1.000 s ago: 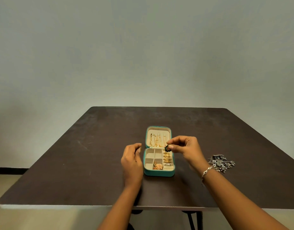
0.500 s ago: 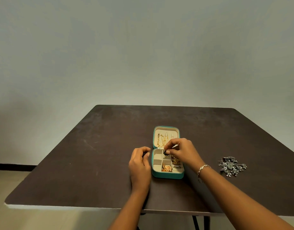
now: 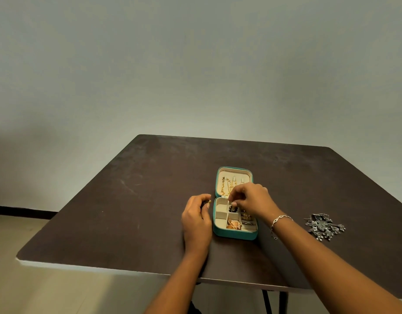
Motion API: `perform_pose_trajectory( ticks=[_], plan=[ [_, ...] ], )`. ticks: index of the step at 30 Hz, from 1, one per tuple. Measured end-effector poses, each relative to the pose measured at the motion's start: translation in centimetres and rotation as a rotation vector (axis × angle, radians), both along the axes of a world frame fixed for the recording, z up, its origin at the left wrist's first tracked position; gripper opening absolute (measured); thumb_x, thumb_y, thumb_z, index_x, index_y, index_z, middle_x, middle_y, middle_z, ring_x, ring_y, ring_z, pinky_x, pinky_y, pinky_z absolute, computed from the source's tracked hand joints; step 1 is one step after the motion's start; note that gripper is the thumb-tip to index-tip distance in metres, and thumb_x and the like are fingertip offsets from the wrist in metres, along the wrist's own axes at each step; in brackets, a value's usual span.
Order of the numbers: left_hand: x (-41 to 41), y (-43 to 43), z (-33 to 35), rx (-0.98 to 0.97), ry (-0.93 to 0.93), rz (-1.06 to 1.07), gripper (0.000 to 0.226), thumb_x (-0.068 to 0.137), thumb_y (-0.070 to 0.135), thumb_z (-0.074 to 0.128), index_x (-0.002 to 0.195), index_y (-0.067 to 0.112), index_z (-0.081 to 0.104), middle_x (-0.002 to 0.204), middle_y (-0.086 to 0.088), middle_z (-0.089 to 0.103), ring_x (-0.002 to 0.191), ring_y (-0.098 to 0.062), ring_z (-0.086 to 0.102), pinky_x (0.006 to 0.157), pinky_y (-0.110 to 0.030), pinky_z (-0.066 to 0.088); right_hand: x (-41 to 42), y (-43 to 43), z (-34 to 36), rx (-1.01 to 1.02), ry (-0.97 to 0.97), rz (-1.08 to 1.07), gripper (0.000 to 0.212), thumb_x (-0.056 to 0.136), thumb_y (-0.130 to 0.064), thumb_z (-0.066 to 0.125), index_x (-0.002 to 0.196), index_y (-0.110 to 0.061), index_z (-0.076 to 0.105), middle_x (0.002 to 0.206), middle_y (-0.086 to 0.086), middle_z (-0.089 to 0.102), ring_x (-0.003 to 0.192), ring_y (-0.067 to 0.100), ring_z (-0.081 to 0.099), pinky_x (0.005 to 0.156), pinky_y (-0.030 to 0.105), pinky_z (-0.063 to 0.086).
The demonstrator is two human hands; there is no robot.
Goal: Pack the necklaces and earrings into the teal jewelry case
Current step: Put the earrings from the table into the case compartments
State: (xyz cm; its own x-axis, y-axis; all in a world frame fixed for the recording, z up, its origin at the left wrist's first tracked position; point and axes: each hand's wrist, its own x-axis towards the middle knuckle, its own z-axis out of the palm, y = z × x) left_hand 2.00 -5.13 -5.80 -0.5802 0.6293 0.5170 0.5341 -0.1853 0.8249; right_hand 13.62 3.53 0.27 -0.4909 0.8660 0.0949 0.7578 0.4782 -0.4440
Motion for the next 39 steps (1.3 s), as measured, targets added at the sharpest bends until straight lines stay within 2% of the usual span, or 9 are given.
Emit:
perform_pose_trajectory(
  ticks=[6, 14, 16, 18, 20, 22, 26, 33, 39],
  plan=[
    [0.0, 0.0, 0.1, 0.007, 0.010, 0.001, 0.021, 0.085, -0.005, 0.054, 0.094, 0.010, 0.065, 0.094, 0.003, 0.059, 0.085, -0.005, 0.057, 0.072, -0.004, 0.044, -0.6, 0.1, -0.2, 0.084, -0.110, -0.014, 0.013, 0.086, -0.016, 0.060, 0.088, -0.026, 0.068, 0.092, -0.007, 0.070, 0.097, 0.012, 0.056, 0.082, 0.031, 0.024],
    [0.0, -0.1, 0.2, -0.005, -0.054, -0.064, 0.021, 0.085, -0.003, 0.055, 0.096, 0.013, 0.062, 0.094, 0.004, 0.060, 0.088, -0.005, 0.058, 0.071, -0.005, 0.045, -0.6, 0.4, -0.7, 0.121, -0.097, -0.020, 0.009, 0.086, -0.019, 0.060, 0.087, -0.025, 0.066, 0.088, -0.008, 0.068, 0.092, 0.010, 0.056, 0.083, 0.031, 0.027],
    [0.1, -0.2, 0.4, -0.001, -0.103, -0.099, 0.021, 0.085, -0.002, 0.056, 0.095, 0.016, 0.060, 0.093, 0.003, 0.062, 0.089, -0.008, 0.060, 0.070, -0.007, 0.047, -0.4, 0.5, -0.5, 0.093, 0.018, -0.021, 0.004, 0.083, -0.020, 0.065, 0.084, -0.024, 0.066, 0.087, -0.008, 0.066, 0.089, 0.009, 0.056, 0.086, 0.031, 0.035],
    [0.1, -0.3, 0.6, 0.011, -0.151, -0.128, 0.023, 0.085, -0.001, 0.057, 0.095, 0.019, 0.059, 0.090, 0.004, 0.063, 0.088, -0.007, 0.060, 0.068, -0.007, 0.047, -0.3, 0.5, 0.0, 0.073, 0.214, -0.001, 0.005, 0.081, -0.015, 0.067, 0.083, -0.020, 0.067, 0.083, -0.007, 0.065, 0.083, 0.007, 0.058, 0.079, 0.023, 0.045],
    [0.1, -0.4, 0.7, 0.032, -0.184, -0.139, 0.026, 0.084, -0.002, 0.058, 0.094, 0.021, 0.058, 0.088, 0.005, 0.063, 0.085, -0.007, 0.061, 0.067, -0.006, 0.046, -0.3, -0.2, 0.9, 0.036, 0.336, 0.082, 0.007, 0.081, -0.011, 0.066, 0.086, -0.016, 0.068, 0.082, -0.009, 0.065, 0.076, -0.001, 0.059, 0.068, 0.010, 0.045],
    [0.2, -0.6, 0.8, 0.049, -0.201, -0.146, 0.029, 0.083, -0.003, 0.059, 0.094, 0.024, 0.057, 0.085, 0.007, 0.062, 0.083, -0.004, 0.060, 0.066, -0.006, 0.046, -0.7, -1.0, 1.7, -0.053, 0.348, 0.220, 0.012, 0.081, -0.011, 0.066, 0.093, -0.014, 0.067, 0.082, -0.011, 0.064, 0.074, -0.007, 0.059, 0.067, 0.006, 0.046],
    [0.1, -0.8, 1.0, 0.071, -0.226, -0.168, 0.028, 0.083, -0.002, 0.061, 0.095, 0.023, 0.055, 0.084, 0.009, 0.062, 0.082, 0.001, 0.060, 0.067, -0.008, 0.047, -1.7, -1.9, 1.7, -0.091, 0.236, 0.333, 0.021, 0.081, -0.012, 0.066, 0.102, -0.016, 0.065, 0.090, -0.004, 0.067, 0.084, 0.001, 0.062, 0.075, 0.014, 0.051],
    [0.1, -1.1, 1.2, 0.097, -0.270, -0.240, 0.035, 0.083, -0.005, 0.058, 0.098, 0.027, 0.053, 0.085, 0.004, 0.063, 0.084, 0.000, 0.061, 0.072, -0.010, 0.049, -1.6, -1.8, 1.5, -0.068, 0.273, 0.310, 0.011, 0.078, -0.003, 0.067, 0.088, -0.009, 0.069, 0.083, 0.002, 0.068, 0.080, 0.012, 0.065, 0.077, 0.024, 0.055],
    [0.3, -0.9, 1.1, 0.084, -0.250, -0.272, 0.035, 0.088, -0.008, 0.047, 0.103, 0.024, 0.051, 0.095, 0.006, 0.063, 0.091, 0.002, 0.060, 0.074, -0.006, 0.046, -0.1, -1.2, 2.3, -0.037, 0.273, 0.267, 0.008, 0.078, -0.002, 0.067, 0.083, -0.007, 0.069, 0.076, -0.007, 0.064, 0.075, 0.003, 0.063, 0.074, 0.017, 0.053]
  ],
)
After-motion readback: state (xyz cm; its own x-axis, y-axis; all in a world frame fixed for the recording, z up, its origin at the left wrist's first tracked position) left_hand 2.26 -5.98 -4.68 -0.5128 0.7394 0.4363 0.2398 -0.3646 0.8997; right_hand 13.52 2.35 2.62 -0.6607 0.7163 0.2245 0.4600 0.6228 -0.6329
